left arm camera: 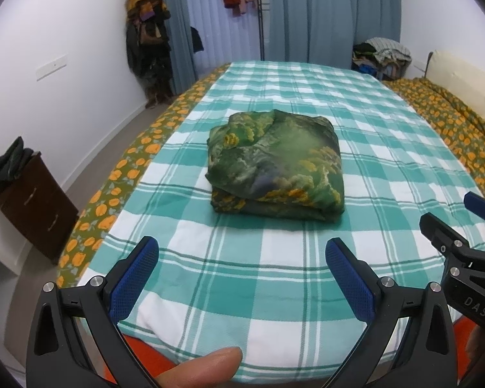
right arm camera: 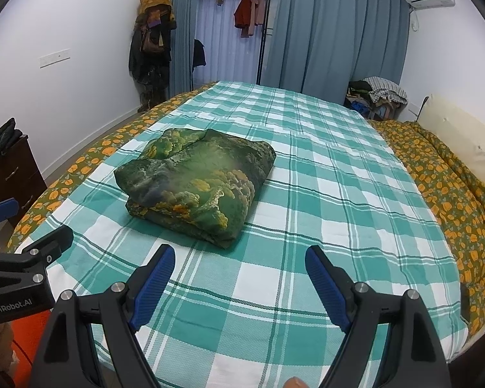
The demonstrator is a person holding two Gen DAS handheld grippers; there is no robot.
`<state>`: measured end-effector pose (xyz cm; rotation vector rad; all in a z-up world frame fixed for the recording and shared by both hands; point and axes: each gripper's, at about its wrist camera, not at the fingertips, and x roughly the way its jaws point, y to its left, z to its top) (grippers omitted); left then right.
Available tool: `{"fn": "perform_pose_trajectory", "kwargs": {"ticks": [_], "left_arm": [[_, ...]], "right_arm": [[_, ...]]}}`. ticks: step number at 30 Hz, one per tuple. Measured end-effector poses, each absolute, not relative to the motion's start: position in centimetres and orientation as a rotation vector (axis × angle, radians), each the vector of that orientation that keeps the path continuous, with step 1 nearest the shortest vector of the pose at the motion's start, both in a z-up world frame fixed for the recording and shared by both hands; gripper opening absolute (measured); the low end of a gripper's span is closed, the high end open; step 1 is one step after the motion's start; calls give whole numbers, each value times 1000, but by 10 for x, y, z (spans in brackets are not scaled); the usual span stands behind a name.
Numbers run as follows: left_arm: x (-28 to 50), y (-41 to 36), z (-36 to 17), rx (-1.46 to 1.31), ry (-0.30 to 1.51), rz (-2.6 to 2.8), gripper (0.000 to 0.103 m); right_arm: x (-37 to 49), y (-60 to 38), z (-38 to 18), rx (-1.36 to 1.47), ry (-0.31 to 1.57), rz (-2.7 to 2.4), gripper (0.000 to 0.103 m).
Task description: Fold large clothes
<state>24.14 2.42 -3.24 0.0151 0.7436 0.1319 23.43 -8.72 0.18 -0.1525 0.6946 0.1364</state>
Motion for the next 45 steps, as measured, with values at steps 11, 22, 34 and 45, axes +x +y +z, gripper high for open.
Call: {"fn": "perform_pose_trajectory", "kwargs": {"ticks": [11, 22, 34, 45], "left_arm": [[244, 23, -29, 3, 743, 118, 102], [246, 22, -29, 2, 747, 120, 102], [246, 20, -36, 5, 757, 120, 102], [244, 18, -40, 23, 750, 139, 103]], "right_arm": [[235, -87, -2, -154, 719, 134, 84], [234, -87, -2, -149, 724, 133, 84], [233, -86, -4, -146, 729, 135, 84], [234, -91, -8, -133, 746, 137, 84]]}}
